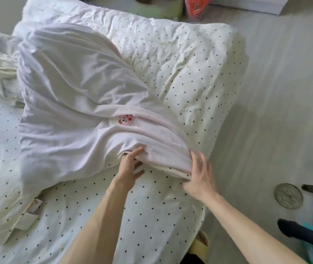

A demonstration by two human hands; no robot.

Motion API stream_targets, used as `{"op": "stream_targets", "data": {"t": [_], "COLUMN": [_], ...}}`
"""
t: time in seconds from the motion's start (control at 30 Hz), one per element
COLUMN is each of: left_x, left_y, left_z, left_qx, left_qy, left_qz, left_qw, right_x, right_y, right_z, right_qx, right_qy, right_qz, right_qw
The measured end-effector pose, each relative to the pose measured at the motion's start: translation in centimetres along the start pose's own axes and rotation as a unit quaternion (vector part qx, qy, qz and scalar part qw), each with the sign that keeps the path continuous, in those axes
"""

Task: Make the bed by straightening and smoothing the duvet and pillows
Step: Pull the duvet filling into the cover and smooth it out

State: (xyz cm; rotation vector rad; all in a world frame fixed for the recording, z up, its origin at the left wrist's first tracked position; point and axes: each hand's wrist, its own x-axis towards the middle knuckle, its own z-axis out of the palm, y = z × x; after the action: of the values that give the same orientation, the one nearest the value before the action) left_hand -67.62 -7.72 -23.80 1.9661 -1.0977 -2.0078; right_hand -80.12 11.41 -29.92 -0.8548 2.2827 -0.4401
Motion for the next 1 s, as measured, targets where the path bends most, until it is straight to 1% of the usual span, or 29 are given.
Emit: {"op": "stream_targets", "data": {"t": [0.03,0.1,0.23,0.3,0.4,0.47,0.5,0.57,0.63,0.7,0.8,0.9,1.0], "left_x": [0.0,-0.1,0.5,1.1,3.7,6.1,6.9,7.1,7.0,6.1,5.4,4.8,4.5], "left_y": [0.1,0.6,2.0,3.1,3.9,3.2,3.0,3.7,4.8,6.6,11.3,17.4,23.4], "left_z": [-1.0,-3.4,-8.1,-10.0,-13.1,-15.5,-16.1,-16.6,-16.4,-15.7,-13.5,-7.2,2.6], "left_qx": [-0.009,-0.058,-0.146,-0.175,-0.235,-0.283,-0.310,-0.348,-0.372,-0.365,-0.286,-0.210,-0.134], "left_qy": [0.012,0.056,0.137,0.164,0.225,0.264,0.273,0.271,0.260,0.215,0.183,0.145,0.110], "left_qz": [-0.009,-0.023,-0.054,-0.063,-0.082,-0.082,-0.076,-0.065,-0.058,-0.048,0.011,0.067,0.132], "left_qw": [1.000,0.997,0.978,0.969,0.942,0.918,0.908,0.895,0.889,0.904,0.941,0.965,0.976], "right_x": [0.6,1.9,4.4,5.4,6.6,7.7,8.2,9.4,10.6,12.6,15.8,18.1,20.3], "right_y": [-1.7,-5.0,-10.0,-12.2,-14.8,-16.6,-17.6,-19.7,-20.7,-20.8,-20.5,-17.3,-11.4], "right_z": [-0.3,-0.9,-1.9,-2.0,-0.6,0.7,1.2,1.6,1.4,-0.5,-6.2,-12.4,-18.4], "right_qx": [-0.016,-0.042,-0.141,-0.171,-0.204,-0.206,-0.208,-0.211,-0.178,-0.137,-0.056,0.019,0.102], "right_qy": [0.015,0.001,-0.058,-0.068,-0.068,-0.082,-0.086,-0.064,-0.042,-0.003,0.048,0.086,0.129], "right_qz": [-0.048,-0.104,-0.156,-0.190,-0.249,-0.269,-0.278,-0.326,-0.350,-0.346,-0.291,-0.217,-0.112], "right_qw": [0.999,0.994,0.976,0.964,0.944,0.937,0.934,0.919,0.919,0.928,0.954,0.972,0.980]}}
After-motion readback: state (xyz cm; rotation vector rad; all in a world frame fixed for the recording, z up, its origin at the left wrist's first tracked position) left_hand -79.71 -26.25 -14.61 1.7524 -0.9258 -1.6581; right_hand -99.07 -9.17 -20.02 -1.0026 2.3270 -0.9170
